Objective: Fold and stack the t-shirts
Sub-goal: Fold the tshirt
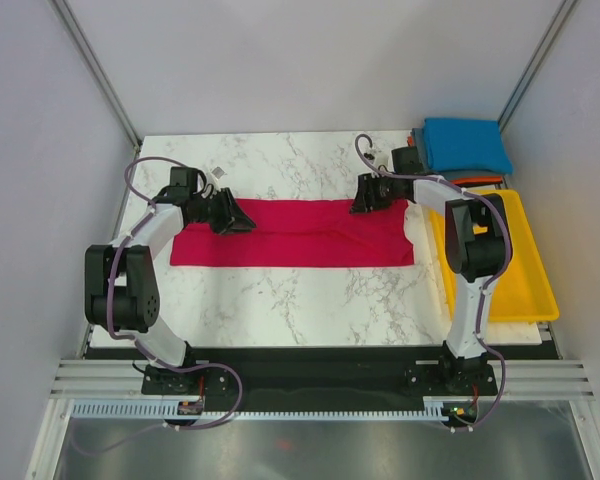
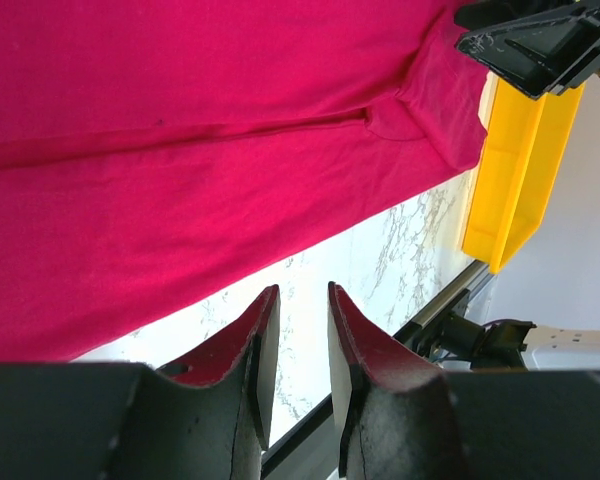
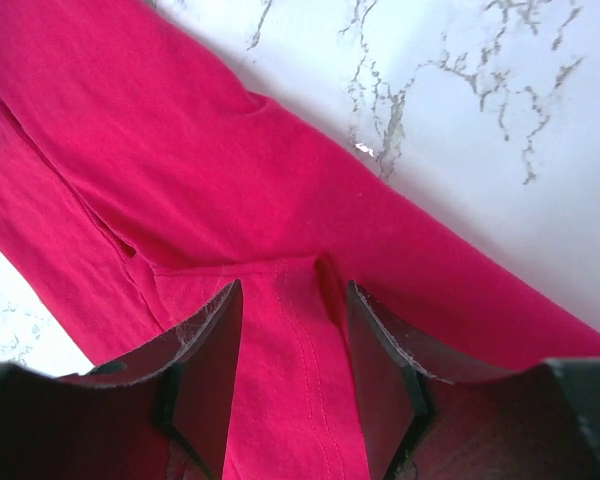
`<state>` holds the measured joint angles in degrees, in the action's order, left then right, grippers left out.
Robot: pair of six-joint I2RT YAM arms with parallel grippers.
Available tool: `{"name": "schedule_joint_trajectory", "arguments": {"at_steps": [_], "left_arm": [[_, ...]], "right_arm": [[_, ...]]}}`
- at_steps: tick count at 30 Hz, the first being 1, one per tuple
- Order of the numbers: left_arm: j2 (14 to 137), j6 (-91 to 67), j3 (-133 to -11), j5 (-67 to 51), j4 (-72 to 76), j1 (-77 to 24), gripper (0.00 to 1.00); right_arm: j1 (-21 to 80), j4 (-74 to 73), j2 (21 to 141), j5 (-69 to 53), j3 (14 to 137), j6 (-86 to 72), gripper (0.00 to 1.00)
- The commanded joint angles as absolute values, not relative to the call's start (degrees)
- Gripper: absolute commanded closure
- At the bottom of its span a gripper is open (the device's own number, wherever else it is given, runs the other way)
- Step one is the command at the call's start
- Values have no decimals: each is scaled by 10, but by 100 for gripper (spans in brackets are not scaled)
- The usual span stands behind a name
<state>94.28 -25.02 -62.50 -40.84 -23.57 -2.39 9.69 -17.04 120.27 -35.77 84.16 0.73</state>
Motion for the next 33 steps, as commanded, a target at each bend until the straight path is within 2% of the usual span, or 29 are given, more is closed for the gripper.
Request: {"name": "schedule_joint_trajectory", "arguments": {"at_steps": [1,7,9,10,11,14,23,33], "left_arm": [[947,-267,-628,-432,-218,-26,67],[951,-271,-628,-439,-217,-25,67],[953,-272,-628,-440,-215,-25,67],[953,-272,-628,-440,-215,-25,67],[953,-272,-628,-440,-215,-25,67],[951,-272,-628,-440,-215,-25,67],[947,-271,-627,-444,-214,-25,67],[948,-276,-624,-462,-206,-25,66]], "right_arm": [[105,-167,1212,-368,860,36,46],[113,-168,1219,-355,858,39,47],[118,-167,1215,-352,857,40,50],[120,-167,1212,-351,858,39,52],[122,-167,1208,-348,858,39,59],[130,-167,1193,-335,854,40,67],[158,-167,1144,-267,841,23,83],[213,-156,1101,-250,787,27,87]]}}
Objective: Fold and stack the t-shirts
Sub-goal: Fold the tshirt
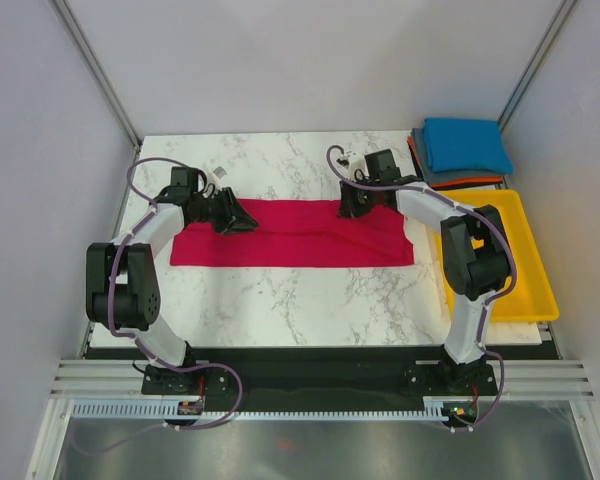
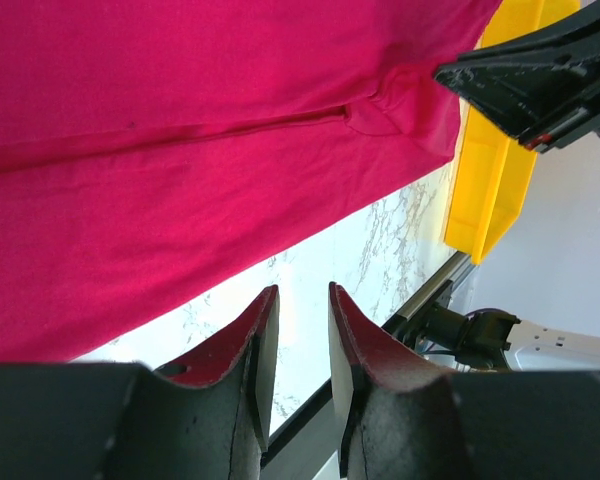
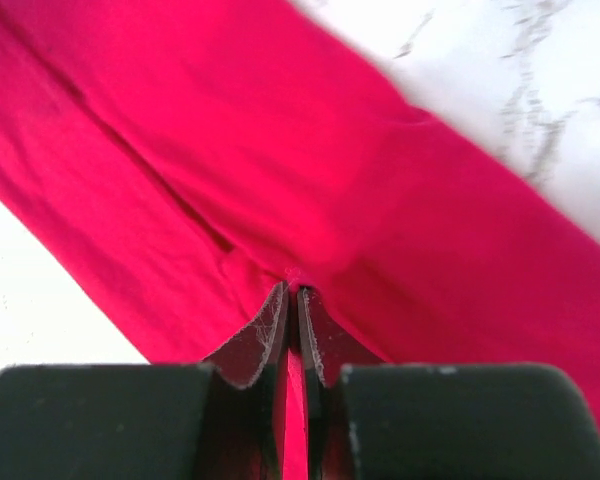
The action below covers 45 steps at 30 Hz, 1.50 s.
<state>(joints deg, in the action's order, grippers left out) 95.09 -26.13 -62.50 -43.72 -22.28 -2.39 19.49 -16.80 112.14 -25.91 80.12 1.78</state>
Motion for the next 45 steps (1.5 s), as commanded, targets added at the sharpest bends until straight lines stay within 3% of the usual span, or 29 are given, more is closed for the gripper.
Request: {"name": "schedule_joint_trajectory", "arguments": {"at_steps": [1,18,19,22,24,32,45], "left_arm": [[948,-275,-624,-463,-205,-25,66],[953,-273,-619,-454,-204,-25,66],[954,-274,-619,-454,-204,-26,66],[955,-272,-619,-461,-202,-27,65],[952,-271,-620,-451,-195,-36,64],[965,-321,-649,-439,-111,-124,64],[1142,-276,-795,-440,-22,-252,66]], "right_arm": [[216,-156,1102,-248,785,30,87],[243,-143,1110,-168,804,35,87],[244,-145,1109,-164,806,25,85],[244,-149,1084,-129,799,-25,59],[243,-155,1064,-80,795,-54,57],[214,-252,998,-19,769,-200,59],[114,-311,966,9,679,-215,63]]}}
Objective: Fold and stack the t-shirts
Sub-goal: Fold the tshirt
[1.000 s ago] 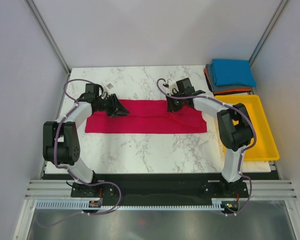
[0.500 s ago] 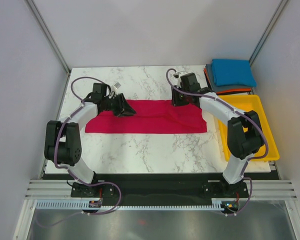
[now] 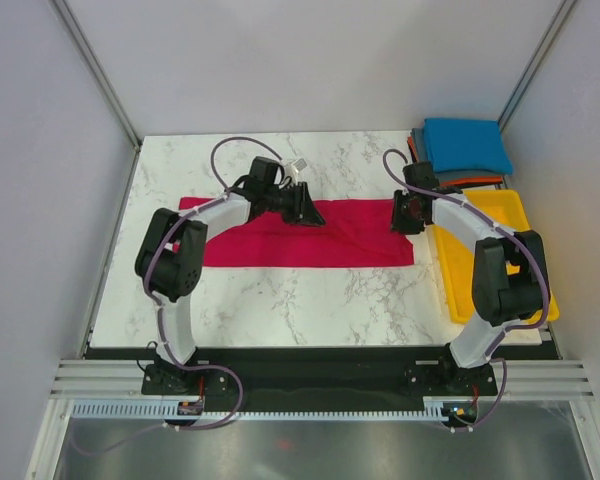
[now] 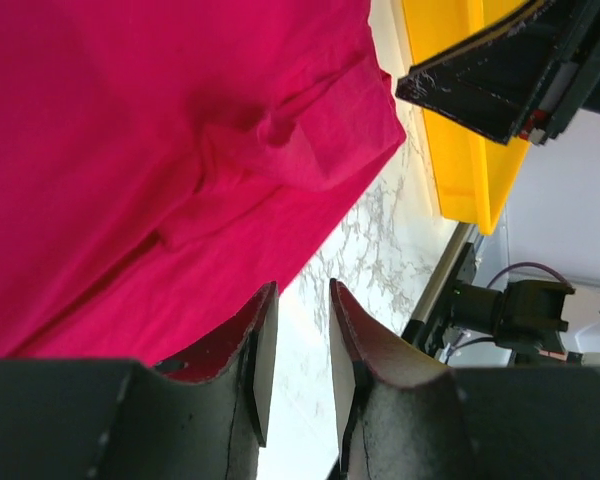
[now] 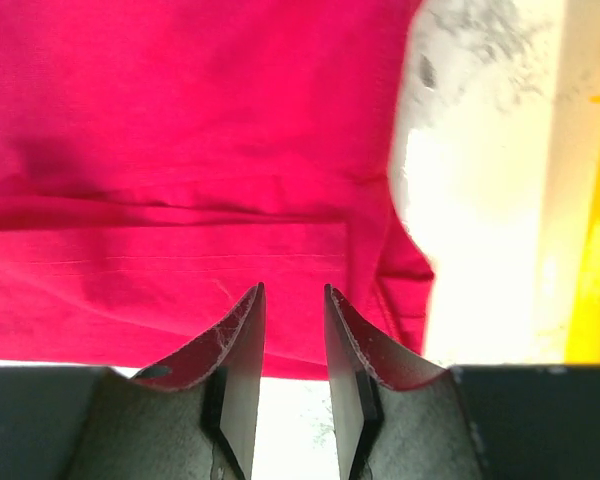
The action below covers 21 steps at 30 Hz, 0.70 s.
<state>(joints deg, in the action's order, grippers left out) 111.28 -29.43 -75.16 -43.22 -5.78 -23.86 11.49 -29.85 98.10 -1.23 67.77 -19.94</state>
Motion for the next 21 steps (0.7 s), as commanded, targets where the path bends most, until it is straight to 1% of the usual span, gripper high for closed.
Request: {"name": "schedule_joint_trajectory", "arguments": {"at_steps": [1,8,15,21], "left_arm": [[1152,-264,-803,-436,-24,-257,66],[1219,-226,-872,-403,-49,-258,65],[1262,-210,-903,-386,-59,-260,64],[1284,-195,-924,-392,-57,-266,62]], "right_arm": [[114,-311,969,11,678,-216,63],[112,-305,1004,50,694,-207,65],[106,-299,1045,52,705,-198,66],[105,-286,1049,56,694,-192,67]]}}
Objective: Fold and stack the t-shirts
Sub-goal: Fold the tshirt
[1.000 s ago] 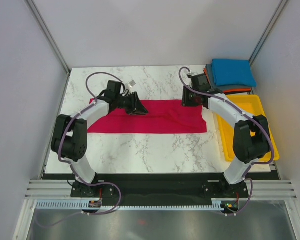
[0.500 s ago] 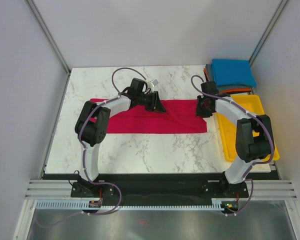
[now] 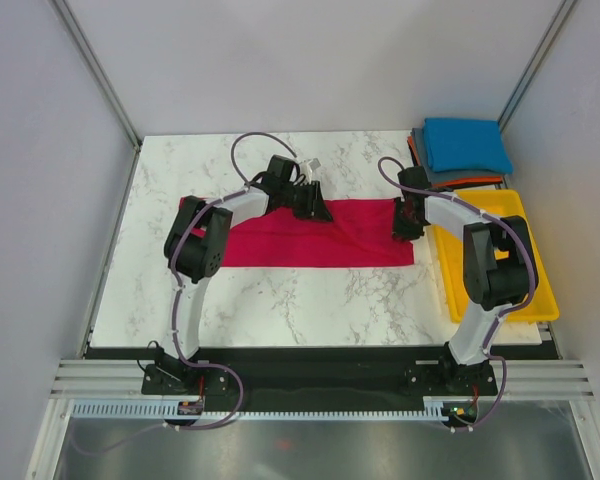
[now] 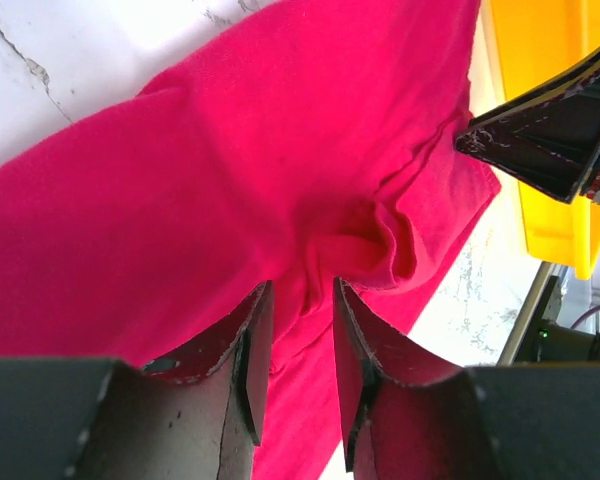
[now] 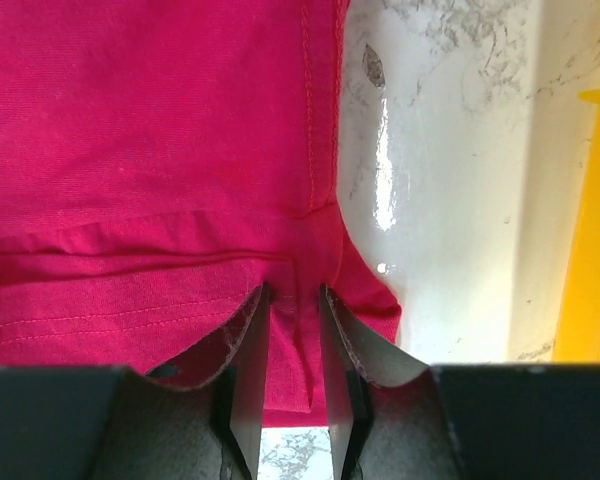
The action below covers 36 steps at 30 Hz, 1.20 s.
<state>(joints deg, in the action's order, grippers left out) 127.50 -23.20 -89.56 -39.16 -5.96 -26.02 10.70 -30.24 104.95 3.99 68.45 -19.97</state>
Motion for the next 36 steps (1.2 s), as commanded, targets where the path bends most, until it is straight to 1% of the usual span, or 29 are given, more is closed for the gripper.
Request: {"name": "schedule_joint_trajectory", "arguments": {"at_steps": [1,5,11,15,17,20,22,23,26,28,29,31,36], "left_arm": [[1287,-192,-929,-391,-57,-269,62],[1295,-186,-937,-409,-48,-272,62],[1304,-185,-937,-429,-30,-279,60],[1309,-191,-935,-441,-20,-281,60],[1305,-189,-929,-435,-20,-281,60],[1296,-182,-920,-425,-22,-281,60],[1288,-177,-917,-424,-25,-281,60],[1285,-176,-917,-424,-27,-281,59],[1275,-164,-916,-425,-36,-282,59],[1271,-157,-916,-425,-39,-282,59],[1270,-156,-916,-431,-40,-281,58],[1269,-152,-916,-439,-41,-281,58],[1265,-146,-911,-446,-47,-281,57]], "right_arm": [[105,-286,1049,57,694,-192,67],[105,-279,1047,55,693,-189,69],[105,-276,1049,55,694,-182,77],[105,-276,1042,56,695,-179,87],[105,-276,1038,59,694,-179,90],[105,-279,1032,62,696,-182,91],[105,-280,1032,61,696,-183,85],[105,-281,1029,62,695,-183,80],[105,-281,1025,63,694,-183,78],[105,-281,1025,62,693,-180,79],[104,-281,1024,62,693,-181,82],[105,-281,1024,62,694,-181,86],[105,-282,1016,61,694,-179,91]]}}
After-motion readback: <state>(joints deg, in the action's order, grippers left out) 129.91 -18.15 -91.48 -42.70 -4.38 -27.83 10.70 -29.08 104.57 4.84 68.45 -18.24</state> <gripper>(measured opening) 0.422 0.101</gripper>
